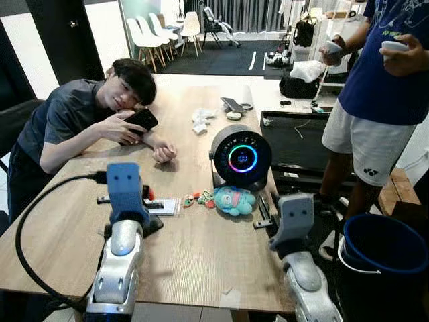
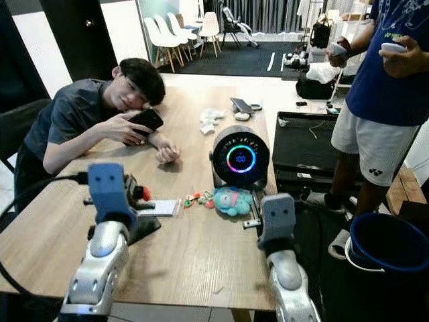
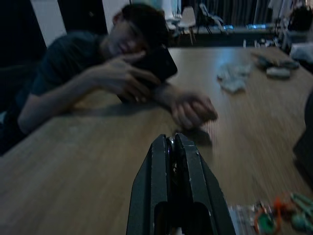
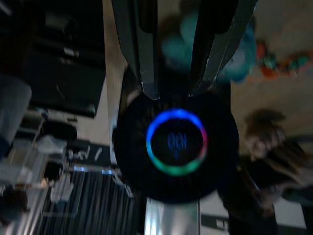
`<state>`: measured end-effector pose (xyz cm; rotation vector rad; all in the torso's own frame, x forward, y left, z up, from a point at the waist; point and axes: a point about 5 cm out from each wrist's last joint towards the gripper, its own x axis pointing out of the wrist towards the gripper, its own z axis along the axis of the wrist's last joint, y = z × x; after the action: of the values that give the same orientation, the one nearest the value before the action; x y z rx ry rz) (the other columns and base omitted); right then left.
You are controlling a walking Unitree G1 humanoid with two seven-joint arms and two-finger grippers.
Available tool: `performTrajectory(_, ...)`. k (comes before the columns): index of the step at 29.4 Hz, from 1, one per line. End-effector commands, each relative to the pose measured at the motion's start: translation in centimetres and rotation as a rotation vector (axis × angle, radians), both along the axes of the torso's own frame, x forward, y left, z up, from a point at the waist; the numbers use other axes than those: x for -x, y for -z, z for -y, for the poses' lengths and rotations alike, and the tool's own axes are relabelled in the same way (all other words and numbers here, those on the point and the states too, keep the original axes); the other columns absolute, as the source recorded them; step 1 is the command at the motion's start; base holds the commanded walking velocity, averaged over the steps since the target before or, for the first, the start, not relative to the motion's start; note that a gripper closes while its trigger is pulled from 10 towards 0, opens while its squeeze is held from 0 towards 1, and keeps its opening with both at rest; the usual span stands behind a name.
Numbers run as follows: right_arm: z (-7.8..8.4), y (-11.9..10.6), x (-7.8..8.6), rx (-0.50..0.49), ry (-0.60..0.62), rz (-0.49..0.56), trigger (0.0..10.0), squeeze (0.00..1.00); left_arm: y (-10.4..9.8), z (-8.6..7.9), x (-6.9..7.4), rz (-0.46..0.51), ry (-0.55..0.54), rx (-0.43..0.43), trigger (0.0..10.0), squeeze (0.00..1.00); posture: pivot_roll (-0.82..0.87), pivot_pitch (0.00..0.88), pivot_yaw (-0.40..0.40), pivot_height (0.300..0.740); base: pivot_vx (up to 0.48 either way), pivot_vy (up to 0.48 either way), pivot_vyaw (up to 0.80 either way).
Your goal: Hang keys on a hook
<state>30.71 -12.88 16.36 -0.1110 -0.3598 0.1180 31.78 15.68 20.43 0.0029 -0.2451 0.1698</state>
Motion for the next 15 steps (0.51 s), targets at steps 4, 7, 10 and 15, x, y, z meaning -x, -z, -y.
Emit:
performTrajectory(4, -0.1, -0.4, 0.2, -0.014, 0.000, 0.017, 10.0, 0.00, -0.7, -0.2, -0.4, 0.018, -0.009, -0.083, 10.0, 0.00, 0.01, 0.042, 0.094, 0.740, 0.000, 0.000, 0.00)
performTrajectory(7, 0.1, -0.1, 0.4, -0.013, 0.010, 0.008, 10.0, 0.00, -0.2, 0.0, -0.6, -0.022, 0.019, -0.153, 10.0, 0.00, 0.00, 0.041, 0.100, 0.740, 0.000, 0.000, 0.00)
performTrajectory(10, 0.3, 0.2, 0.4, -0.019, 0.026, -0.005, 10.0, 0.00, 0.3, 0.2, -0.6, -0.044, 0.042, -0.166, 10.0, 0.00, 0.00, 0.039, 0.100, 0.740, 0.000, 0.000, 0.00)
performTrajectory(15, 0.1, 0.5, 0.6, -0.007, 0.022, -0.011, 10.0, 0.00, 0.6, 0.3, -0.4, -0.048, 0.054, -0.158, 10.0, 0.00, -0.01, 0.032, 0.123, 0.740, 0.000, 0.000, 0.00)
